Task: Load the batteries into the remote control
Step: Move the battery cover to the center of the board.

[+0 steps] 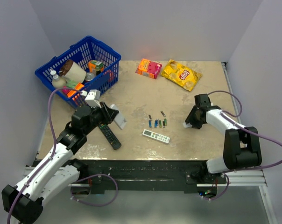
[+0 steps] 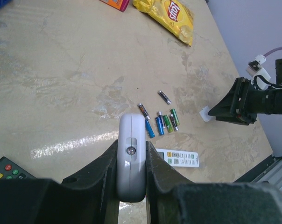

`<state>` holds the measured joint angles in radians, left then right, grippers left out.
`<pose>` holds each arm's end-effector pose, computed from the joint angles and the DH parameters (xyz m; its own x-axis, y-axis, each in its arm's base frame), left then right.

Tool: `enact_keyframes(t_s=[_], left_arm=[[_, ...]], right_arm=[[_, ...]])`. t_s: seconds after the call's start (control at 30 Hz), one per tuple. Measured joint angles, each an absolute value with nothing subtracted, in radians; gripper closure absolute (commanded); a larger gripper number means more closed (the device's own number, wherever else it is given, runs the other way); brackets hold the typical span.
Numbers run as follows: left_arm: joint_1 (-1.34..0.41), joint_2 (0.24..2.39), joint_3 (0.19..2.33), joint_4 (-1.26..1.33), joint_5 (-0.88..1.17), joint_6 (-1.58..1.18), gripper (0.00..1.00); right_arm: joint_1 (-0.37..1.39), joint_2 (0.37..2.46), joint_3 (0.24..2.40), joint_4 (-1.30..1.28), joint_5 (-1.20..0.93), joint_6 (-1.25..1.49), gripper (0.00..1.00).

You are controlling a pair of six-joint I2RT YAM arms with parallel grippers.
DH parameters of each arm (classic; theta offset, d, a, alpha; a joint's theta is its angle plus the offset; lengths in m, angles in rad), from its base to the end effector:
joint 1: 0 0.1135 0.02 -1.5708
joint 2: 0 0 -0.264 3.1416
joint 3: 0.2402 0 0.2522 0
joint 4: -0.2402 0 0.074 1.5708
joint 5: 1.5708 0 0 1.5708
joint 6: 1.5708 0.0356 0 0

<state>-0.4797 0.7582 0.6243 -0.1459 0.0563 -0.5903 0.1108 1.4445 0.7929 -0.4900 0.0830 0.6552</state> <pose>0.1626 -0.0869 0.2915 -0.4867 -0.3732 -0.7898 0.2863 0.7860 -0.5479 0.2622 0.0262 0.1750 -0.7628 0.5261 -0.3759 0.4905 0.8496 0.1938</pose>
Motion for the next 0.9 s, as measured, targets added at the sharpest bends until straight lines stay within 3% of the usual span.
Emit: enact_keyframes(t_s=[0.27,0.5,0.67,0.9], left_arm=[[-0.480,0.754,0.624,-0.153,0.056,-0.590,1.00],[-0.480,0.750,0.624,-0.154,0.056,-0.590,1.00],[-0.480,0.748,0.624,-0.156,0.056,-0.590,1.00],[-0.480,0.748,0.624,-0.156,0.056,-0.590,1.00]], right_arm=[[0.110,1.449,0.756,-0.430,0.083,0.786,0.62],[0.110,1.468,0.737,-0.387,0.080,0.828,0.75],[0.109,1.470,0.734,-0.381,0.086,0.825,1.00],[0.102,1.469,0.714,-0.313,0.057,0.802,1.00]])
